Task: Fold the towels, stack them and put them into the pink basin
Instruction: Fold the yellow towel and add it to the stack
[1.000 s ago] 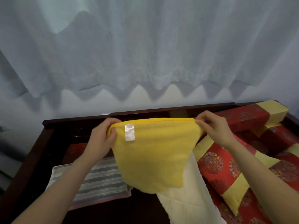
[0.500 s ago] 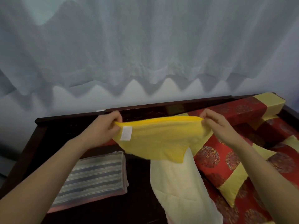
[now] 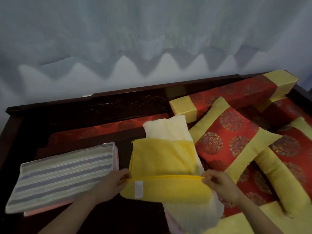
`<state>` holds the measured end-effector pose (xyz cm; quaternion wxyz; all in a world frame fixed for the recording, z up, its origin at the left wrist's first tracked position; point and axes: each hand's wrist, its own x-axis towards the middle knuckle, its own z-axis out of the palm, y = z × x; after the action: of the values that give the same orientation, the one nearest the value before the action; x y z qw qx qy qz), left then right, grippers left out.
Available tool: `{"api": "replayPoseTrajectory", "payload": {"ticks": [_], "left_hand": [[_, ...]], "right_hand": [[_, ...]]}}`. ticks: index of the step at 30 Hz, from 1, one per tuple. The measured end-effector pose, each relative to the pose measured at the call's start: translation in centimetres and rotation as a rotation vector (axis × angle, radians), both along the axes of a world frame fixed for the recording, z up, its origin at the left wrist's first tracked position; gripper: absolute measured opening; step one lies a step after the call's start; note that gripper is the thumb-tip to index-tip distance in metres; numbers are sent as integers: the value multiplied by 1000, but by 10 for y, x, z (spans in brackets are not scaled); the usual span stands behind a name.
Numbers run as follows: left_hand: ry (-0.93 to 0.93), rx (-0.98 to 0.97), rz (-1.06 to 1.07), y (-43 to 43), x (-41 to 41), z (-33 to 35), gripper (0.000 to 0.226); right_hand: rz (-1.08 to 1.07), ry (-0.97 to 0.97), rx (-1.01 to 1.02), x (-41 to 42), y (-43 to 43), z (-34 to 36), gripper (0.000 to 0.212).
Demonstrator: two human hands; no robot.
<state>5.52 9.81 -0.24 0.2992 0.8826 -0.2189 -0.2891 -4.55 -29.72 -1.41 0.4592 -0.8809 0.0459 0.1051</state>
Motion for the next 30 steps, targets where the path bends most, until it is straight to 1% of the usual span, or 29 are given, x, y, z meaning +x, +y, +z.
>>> {"api": "replayPoseTrajectory", "payload": {"ticks": [2,4,7,9,11,13,14,16,18,19,21,22,23,24,25,27,29,30], "left_hand": [[-21,-80,131,-5,14,-7,42],[-51,-143,240,-14,34,-3,43],[-64,-230,413,-34,72,4,34],[-74,-259,500,-45,94,5,25],[-67,-248,597,-55,110,-4,17],[-39,-223,715,-67,122,-17,14],[-13,-224,776,-72,125,-23,19],[95,-211,873,-76,125,-37,35],[243,-208,895,-71,122,-52,48],[294,-192,884,-66,121,-60,58],[348,-162,884,-53,125,-87,79],[390,-179,897,-51,126,-88,83],[448,-217,929,-52,126,-84,79],[517,-244,958,-57,126,-76,70],[597,-270,972,-60,125,-70,63],[700,-300,959,-64,126,-64,62],[736,-338,966,-67,127,-60,65],[725,-368,975,-68,128,-60,65]], "right_hand": [[-55,-44,8,12,2,-2,13],[-124,-113,9,34,2,1,10],[-218,-197,2,78,-3,-3,10],[-283,-195,-10,104,-4,-13,12],[-341,-171,-41,124,-4,-28,11],[-379,-89,-71,139,-3,-43,6],[-397,-28,-66,143,-2,-48,4],[-438,100,-15,147,-2,-58,16],[-465,187,49,146,-3,-63,29],[-471,215,69,146,-3,-65,33],[-485,242,94,146,-5,-66,34],[-491,239,104,146,-5,-66,30],[-494,229,114,146,-5,-65,22],[-491,213,123,147,-5,-64,17],[-485,193,130,147,-5,-63,16],[-472,156,143,148,-3,-62,17],[-484,115,151,146,-2,-62,15],[-499,97,149,144,-2,-63,13]]}}
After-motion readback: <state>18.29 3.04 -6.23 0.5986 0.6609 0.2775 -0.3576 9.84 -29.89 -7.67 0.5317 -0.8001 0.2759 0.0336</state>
